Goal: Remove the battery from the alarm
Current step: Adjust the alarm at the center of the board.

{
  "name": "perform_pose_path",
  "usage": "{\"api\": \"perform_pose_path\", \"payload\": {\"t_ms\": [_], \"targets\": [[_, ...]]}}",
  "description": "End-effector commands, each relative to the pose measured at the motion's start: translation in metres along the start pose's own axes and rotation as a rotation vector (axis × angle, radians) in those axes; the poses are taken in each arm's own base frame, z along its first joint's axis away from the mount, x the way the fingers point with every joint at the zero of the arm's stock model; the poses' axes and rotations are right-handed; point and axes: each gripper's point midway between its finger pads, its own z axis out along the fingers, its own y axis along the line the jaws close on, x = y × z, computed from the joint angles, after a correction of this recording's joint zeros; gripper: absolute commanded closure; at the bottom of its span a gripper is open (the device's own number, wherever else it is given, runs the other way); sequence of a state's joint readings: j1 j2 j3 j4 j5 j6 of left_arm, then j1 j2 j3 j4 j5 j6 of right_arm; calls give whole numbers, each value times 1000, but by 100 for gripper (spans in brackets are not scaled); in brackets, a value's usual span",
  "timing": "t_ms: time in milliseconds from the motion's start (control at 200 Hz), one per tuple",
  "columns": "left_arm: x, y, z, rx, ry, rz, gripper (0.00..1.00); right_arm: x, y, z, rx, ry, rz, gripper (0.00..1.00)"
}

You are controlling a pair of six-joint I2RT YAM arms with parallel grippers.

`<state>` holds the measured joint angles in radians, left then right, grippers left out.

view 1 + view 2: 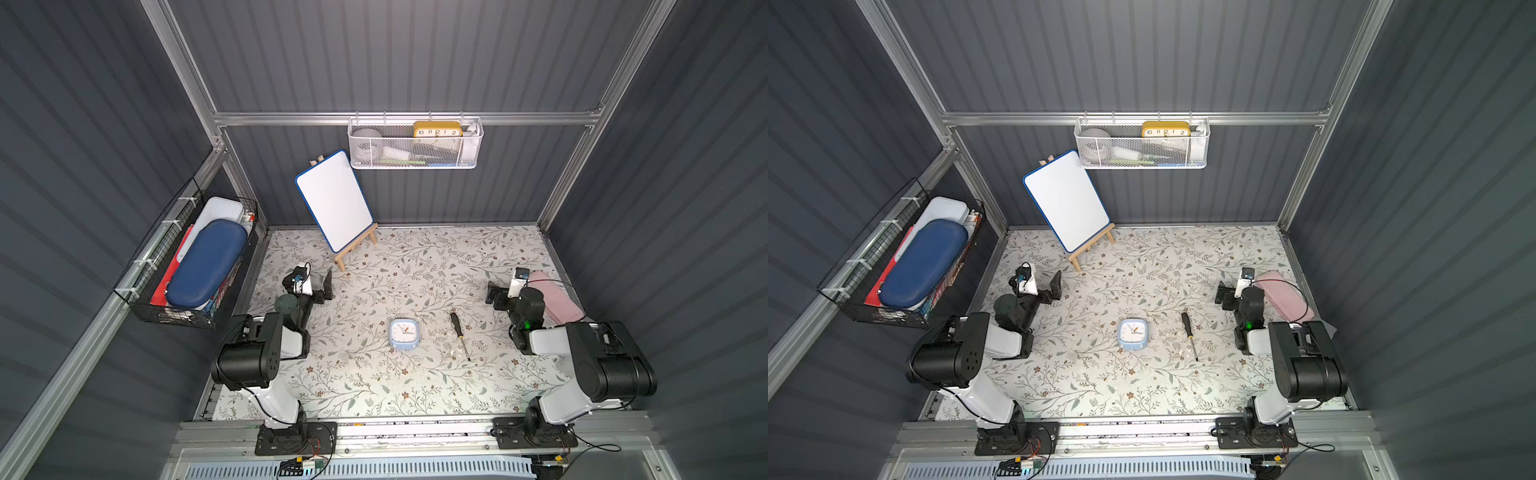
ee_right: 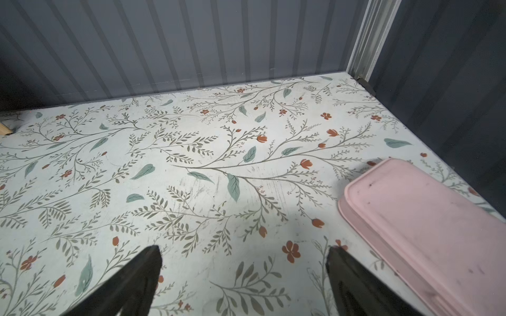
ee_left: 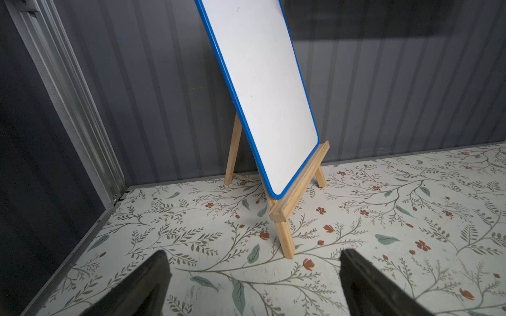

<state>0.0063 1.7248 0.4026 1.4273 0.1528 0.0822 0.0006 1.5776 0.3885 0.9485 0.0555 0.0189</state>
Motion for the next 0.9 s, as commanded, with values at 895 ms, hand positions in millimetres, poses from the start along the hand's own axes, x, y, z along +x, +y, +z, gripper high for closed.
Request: {"api": "perform_pose_path", "payload": {"t_ms": [895], "targets": [[-37,-11,7,-17,-6,83,1,-24,-13,-17,127,-13,2,1]]}}
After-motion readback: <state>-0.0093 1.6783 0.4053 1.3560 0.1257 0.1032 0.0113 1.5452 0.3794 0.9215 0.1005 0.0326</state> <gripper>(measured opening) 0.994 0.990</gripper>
